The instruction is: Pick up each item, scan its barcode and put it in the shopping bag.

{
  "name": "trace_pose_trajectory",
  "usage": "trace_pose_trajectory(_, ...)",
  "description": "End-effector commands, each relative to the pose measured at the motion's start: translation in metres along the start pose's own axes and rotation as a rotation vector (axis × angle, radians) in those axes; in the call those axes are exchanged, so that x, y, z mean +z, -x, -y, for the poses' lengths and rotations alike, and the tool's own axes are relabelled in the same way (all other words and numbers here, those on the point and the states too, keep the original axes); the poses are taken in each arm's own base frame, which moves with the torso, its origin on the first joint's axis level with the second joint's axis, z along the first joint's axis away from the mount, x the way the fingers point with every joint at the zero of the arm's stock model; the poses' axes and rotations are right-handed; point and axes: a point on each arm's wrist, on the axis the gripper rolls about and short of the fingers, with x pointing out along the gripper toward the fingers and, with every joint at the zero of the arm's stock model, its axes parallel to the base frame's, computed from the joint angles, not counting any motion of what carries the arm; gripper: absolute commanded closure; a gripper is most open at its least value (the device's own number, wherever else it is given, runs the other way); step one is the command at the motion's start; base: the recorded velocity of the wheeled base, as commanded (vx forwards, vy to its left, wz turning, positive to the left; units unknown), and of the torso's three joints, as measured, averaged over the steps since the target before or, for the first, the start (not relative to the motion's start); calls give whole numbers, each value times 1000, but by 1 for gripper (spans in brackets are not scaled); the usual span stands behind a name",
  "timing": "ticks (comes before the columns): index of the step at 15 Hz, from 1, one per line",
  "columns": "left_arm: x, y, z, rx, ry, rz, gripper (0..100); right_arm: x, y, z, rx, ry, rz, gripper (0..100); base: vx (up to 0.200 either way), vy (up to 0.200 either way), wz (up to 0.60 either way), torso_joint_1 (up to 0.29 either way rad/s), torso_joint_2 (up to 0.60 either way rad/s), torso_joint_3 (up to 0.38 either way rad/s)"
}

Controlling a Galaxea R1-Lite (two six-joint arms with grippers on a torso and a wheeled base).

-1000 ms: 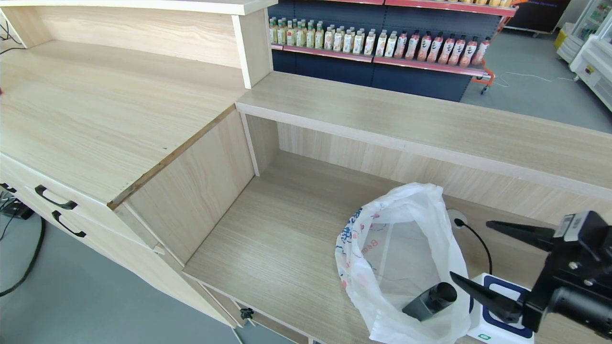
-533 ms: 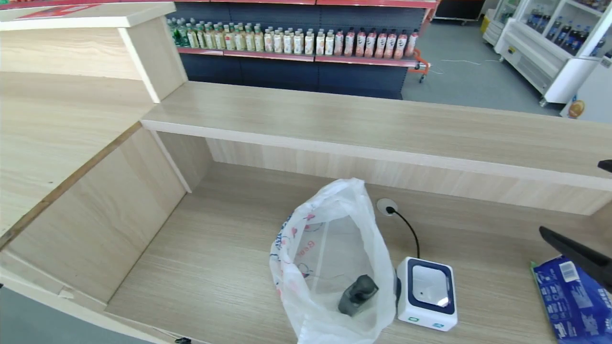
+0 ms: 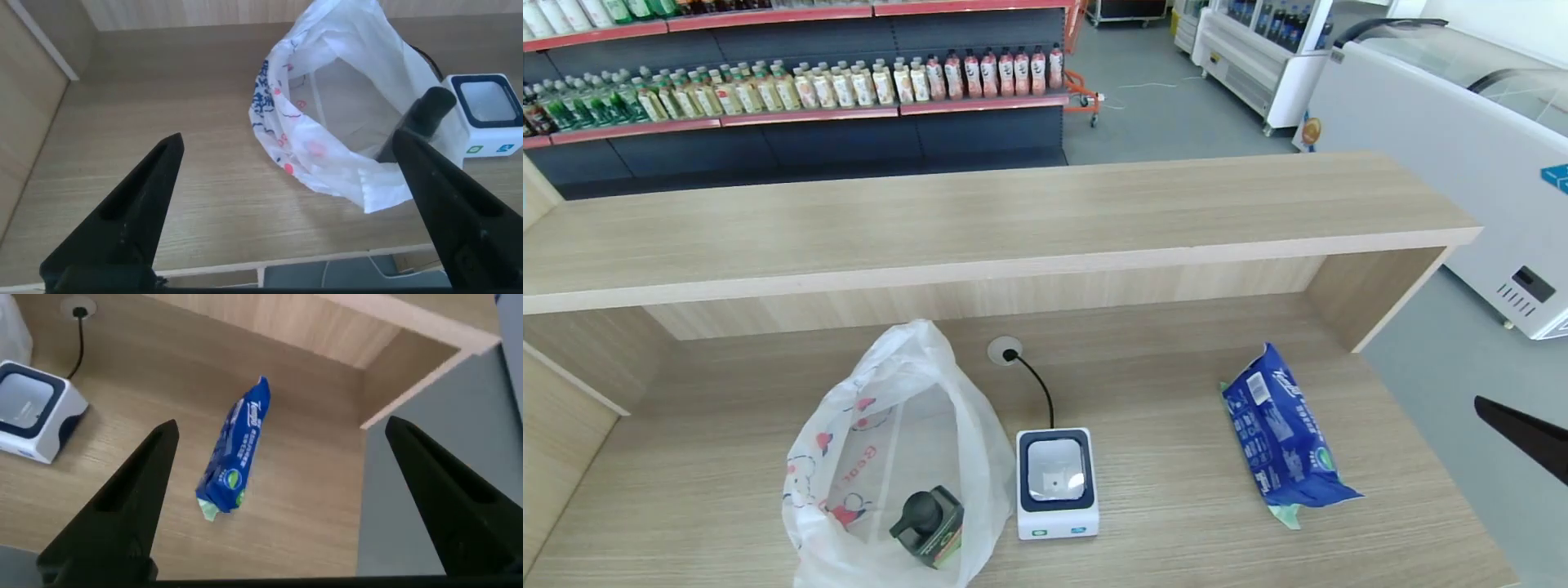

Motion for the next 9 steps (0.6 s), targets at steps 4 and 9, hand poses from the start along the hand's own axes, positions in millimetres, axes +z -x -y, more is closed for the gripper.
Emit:
trace_pose_trajectory(4,0,0,0,1,0,0,0,-26,-44,-3,45,-218,-240,0,0,0,0,0,0,0)
trace_pose_trajectory(9,0,0,0,1,0,0,0,-64,-86,12,-49,-327,-436,0,0,0,0,0,0,0)
